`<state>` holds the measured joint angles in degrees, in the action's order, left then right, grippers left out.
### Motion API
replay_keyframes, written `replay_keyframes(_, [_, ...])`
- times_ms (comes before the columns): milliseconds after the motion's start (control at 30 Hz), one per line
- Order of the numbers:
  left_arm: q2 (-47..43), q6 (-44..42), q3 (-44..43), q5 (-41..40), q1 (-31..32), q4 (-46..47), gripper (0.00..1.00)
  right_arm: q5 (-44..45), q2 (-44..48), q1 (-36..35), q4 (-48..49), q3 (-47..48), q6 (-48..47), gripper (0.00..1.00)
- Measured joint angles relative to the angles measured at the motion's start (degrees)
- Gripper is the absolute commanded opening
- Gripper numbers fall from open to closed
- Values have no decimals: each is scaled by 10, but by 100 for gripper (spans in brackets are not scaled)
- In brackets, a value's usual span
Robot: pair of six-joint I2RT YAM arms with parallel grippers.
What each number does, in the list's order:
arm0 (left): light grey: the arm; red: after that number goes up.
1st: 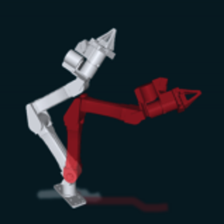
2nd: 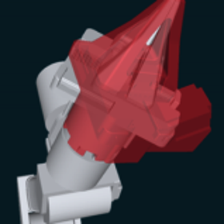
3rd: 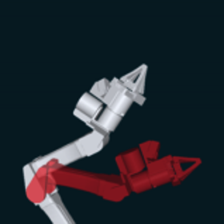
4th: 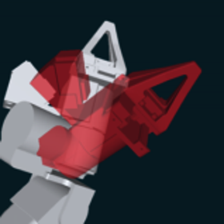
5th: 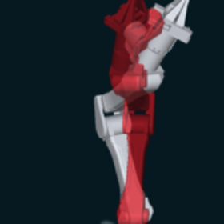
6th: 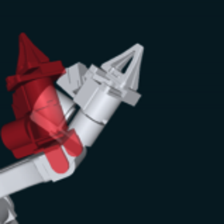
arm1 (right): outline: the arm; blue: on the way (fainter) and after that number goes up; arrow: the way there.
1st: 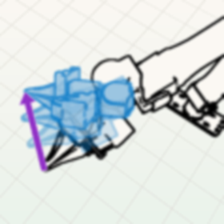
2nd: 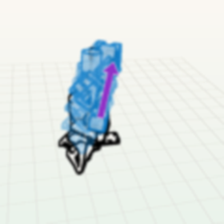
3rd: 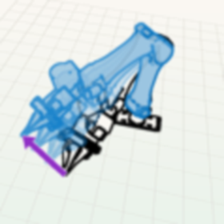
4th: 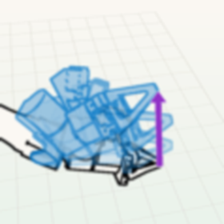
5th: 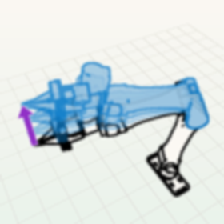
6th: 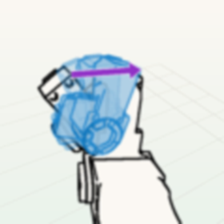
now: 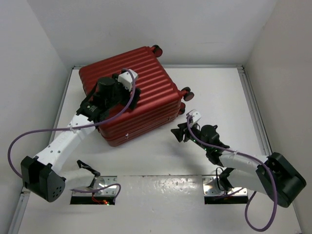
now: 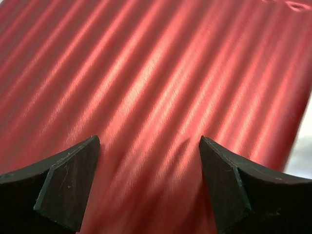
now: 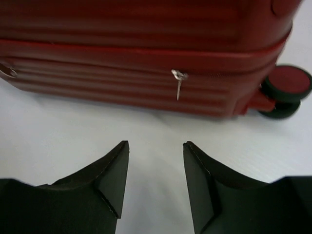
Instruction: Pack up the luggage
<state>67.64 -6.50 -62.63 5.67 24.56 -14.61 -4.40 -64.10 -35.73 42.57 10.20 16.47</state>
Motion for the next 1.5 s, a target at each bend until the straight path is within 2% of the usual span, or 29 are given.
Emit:
replay_keyframes(133, [25, 12, -6, -16, 4, 23, 88, 18, -40, -10, 52, 10, 1, 44])
replay_keyframes(333, [46, 22, -26, -26, 6, 22, 93, 30, -120, 21, 56, 69, 34, 40])
replay_keyframes(600, [45, 98, -28, -30, -25, 12, 96, 24, -169, 27, 74, 91, 70, 36])
replay_keyframes(867, [-4, 170, -27, -56, -115, -21, 99, 26, -187, -6, 84, 98, 73, 32])
replay_keyframes(1133, [-71, 236, 0, -54, -236, -107, 99, 56, -237, -2, 68, 134, 73, 28])
replay_keyframes(1233, [-88, 266, 41, -22, -276, -129, 97, 61, -242, 10, 66, 138, 73, 22])
replay_keyframes(1500, [-62, 295, 48, 62, -325, -124, 94, 54, -250, 21, 76, 138, 63, 0])
